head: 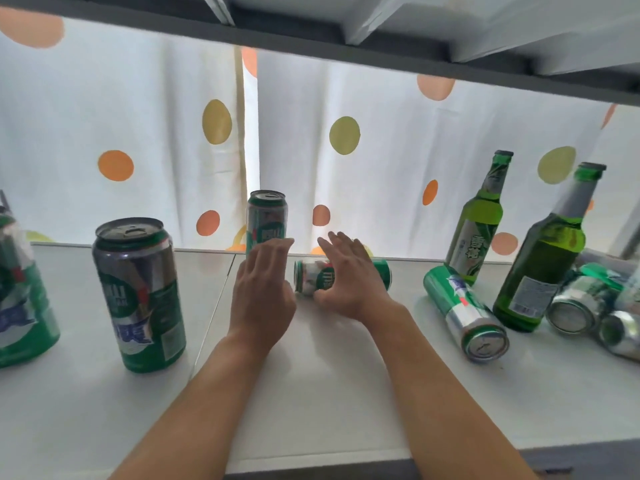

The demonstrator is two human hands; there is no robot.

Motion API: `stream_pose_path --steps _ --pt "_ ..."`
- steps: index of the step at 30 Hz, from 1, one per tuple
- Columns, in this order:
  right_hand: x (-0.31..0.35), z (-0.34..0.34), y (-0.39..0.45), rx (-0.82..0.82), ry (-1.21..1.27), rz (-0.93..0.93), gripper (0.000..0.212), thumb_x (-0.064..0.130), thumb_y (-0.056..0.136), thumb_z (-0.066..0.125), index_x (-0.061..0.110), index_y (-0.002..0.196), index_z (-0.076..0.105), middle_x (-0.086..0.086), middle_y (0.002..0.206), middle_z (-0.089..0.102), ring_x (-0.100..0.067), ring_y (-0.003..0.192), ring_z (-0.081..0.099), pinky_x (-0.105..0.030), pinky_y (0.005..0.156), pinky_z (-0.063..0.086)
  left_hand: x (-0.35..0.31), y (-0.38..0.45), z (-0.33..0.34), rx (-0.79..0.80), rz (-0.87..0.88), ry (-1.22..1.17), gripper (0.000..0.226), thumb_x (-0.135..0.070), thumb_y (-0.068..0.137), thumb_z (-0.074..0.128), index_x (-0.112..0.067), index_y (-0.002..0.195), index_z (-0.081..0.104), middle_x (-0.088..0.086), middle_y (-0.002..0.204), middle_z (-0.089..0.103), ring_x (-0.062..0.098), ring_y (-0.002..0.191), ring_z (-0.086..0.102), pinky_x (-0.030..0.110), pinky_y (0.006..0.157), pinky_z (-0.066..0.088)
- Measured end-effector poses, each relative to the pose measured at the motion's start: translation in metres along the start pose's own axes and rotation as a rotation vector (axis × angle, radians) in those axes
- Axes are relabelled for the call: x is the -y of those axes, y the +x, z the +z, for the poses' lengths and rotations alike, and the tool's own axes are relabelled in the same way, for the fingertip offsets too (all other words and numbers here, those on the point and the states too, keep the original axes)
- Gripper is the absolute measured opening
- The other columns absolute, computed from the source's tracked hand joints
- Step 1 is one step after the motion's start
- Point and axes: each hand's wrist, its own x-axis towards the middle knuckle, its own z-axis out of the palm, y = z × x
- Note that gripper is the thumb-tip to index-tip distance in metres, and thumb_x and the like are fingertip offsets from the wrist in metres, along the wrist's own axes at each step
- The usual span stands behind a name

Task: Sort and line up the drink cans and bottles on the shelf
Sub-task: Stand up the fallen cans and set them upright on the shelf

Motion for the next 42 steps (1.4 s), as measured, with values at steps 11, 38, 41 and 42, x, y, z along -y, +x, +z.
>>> stream_pose_path --steps 11,38,41,42 --pt "0.001 -0.002 -0.002 0.064 -0.05 0.085 0.048 0.027 0.072 0.067 0.022 0.116 0.05 0.0 0.123 0.055 -0.023 0.13 0.041 -0.044 0.122 0.006 -0.005 0.0 -0.002 0.023 -0.038 -0.018 0.064 0.01 0.063 0.053 -0.009 0.124 0.049 0.01 0.12 0.057 0.026 0.107 0.044 0.04 0.09 0.041" --pt "-0.006 -0.034 -0.01 -0.701 0.706 0.462 0.066 0.048 0.056 0.09 0.028 0.106 0.052 0.019 0.09 0.065 -0.001 0.083 0.066 -0.036 0.08 0.059 -0.016 -0.001 -0.003 0.054 -0.076 -0.088 0.058 0.008 0.07 0.054 -0.012 0.123 0.048 0.008 0.122 0.058 0.033 0.11 0.055 0.041 0.083 0.048" --pt "-0.009 -0.029 -0.011 -0.664 0.686 0.505 0.067 0.052 0.055 0.089 0.028 0.104 0.05 0.02 0.086 0.061 0.003 0.08 0.063 -0.032 0.075 0.057 -0.017 -0.004 -0.002 0.098 -0.083 -0.081 0.058 0.007 0.073 0.055 -0.014 0.126 0.048 0.009 0.126 0.059 0.032 0.115 0.054 0.042 0.086 0.048" --pt "-0.009 -0.027 -0.011 -0.648 0.682 0.509 0.067 0.052 0.055 0.089 0.029 0.104 0.05 0.021 0.085 0.061 0.005 0.079 0.062 -0.029 0.073 0.056 -0.018 -0.004 -0.002 0.112 -0.079 -0.08 0.059 0.007 0.073 0.056 -0.014 0.128 0.048 0.009 0.128 0.059 0.032 0.117 0.054 0.042 0.088 0.048"
